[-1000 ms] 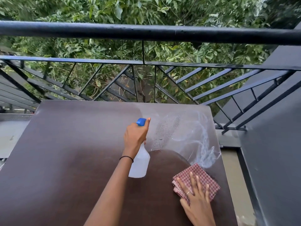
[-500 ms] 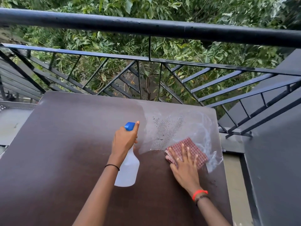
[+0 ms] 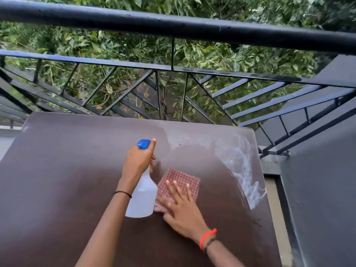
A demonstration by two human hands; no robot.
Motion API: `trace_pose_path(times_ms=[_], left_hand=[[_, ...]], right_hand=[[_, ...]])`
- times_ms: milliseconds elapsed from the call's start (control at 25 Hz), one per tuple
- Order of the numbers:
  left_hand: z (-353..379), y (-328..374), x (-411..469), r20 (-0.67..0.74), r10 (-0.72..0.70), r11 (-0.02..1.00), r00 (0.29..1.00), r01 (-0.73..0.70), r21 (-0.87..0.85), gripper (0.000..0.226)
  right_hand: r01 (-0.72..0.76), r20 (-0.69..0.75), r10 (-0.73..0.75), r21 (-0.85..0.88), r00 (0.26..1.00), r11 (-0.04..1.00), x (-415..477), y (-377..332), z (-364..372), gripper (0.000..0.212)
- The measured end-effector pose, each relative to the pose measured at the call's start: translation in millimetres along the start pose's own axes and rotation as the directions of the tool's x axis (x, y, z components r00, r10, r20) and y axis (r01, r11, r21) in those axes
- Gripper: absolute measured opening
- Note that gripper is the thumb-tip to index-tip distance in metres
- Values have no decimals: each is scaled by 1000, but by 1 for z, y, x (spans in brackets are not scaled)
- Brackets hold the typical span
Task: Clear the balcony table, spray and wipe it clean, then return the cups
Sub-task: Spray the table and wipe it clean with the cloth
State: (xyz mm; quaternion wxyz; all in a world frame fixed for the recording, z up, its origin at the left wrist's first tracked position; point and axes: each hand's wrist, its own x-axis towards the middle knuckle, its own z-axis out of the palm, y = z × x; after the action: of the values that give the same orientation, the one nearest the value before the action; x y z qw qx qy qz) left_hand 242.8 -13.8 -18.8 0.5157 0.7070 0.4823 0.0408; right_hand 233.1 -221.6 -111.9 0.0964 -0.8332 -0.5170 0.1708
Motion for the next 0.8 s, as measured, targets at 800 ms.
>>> trace_pose_path(times_ms=[800], left_hand=[[-15, 4, 65, 81, 82, 996, 993, -85, 30, 49]], right_hand=[[-139, -42, 138, -21, 990, 990, 119, 1, -31, 61]])
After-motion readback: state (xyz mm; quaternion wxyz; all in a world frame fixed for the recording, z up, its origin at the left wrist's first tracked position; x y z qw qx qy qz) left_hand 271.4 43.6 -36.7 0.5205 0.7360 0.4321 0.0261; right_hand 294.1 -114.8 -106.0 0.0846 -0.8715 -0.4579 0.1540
